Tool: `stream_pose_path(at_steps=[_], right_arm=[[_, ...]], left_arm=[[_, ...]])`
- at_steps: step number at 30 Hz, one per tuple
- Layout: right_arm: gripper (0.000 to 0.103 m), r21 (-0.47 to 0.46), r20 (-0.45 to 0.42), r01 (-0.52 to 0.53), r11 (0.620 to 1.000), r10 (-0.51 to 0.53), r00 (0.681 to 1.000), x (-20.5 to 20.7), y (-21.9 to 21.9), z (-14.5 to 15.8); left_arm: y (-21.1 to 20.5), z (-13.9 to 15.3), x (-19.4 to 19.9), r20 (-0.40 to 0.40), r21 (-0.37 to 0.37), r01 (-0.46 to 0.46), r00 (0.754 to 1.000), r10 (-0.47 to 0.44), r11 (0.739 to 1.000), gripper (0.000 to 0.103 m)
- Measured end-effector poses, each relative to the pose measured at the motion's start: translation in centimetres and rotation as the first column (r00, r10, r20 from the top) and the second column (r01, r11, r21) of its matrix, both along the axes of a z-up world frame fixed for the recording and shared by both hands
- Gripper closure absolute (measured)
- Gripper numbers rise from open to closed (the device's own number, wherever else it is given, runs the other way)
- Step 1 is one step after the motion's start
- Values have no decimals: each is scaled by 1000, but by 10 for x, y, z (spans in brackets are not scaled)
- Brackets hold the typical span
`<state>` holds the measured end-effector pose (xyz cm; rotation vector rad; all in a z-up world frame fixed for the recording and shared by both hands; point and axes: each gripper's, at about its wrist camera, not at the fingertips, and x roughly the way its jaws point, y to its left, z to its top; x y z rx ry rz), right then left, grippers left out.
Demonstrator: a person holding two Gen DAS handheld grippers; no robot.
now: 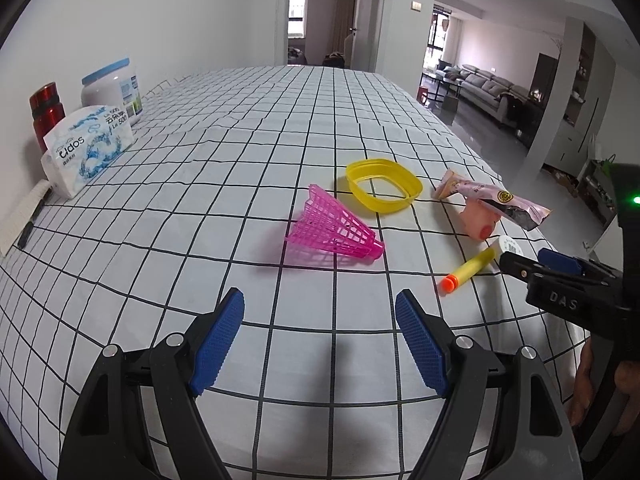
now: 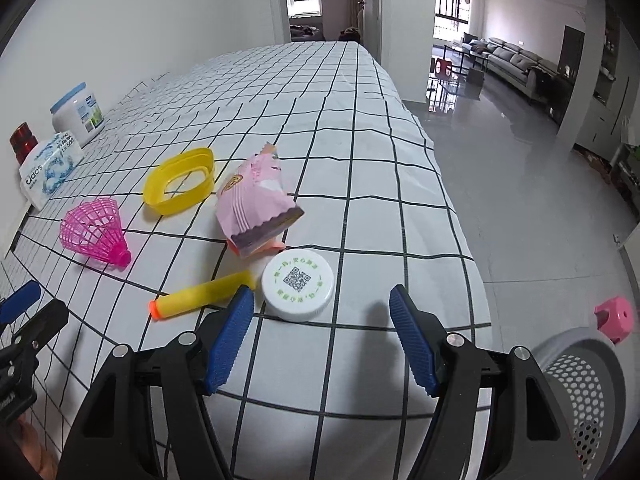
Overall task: Collect trash
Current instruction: 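Grasp the white round QR-code lid with the right gripper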
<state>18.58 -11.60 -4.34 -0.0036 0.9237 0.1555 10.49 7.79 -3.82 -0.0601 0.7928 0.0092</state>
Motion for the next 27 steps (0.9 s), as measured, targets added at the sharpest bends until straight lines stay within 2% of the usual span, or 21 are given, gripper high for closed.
stream_pose_path(at_steps=[8, 15, 27], right_arm=[[38, -30, -16, -7, 1000, 7, 1000, 10, 8, -4], [64, -49, 7, -20, 999, 20, 1000, 7, 13, -2], [64, 32, 47, 23, 999, -24, 999, -33, -1, 6]], left_arm=[[-1, -1, -1, 1, -2, 4, 1000, -4, 1000, 27], [1, 0, -3, 10, -10, 4, 1000, -4, 1000, 27], [7, 0, 0, 14, -30, -18, 1000, 19, 999, 27]])
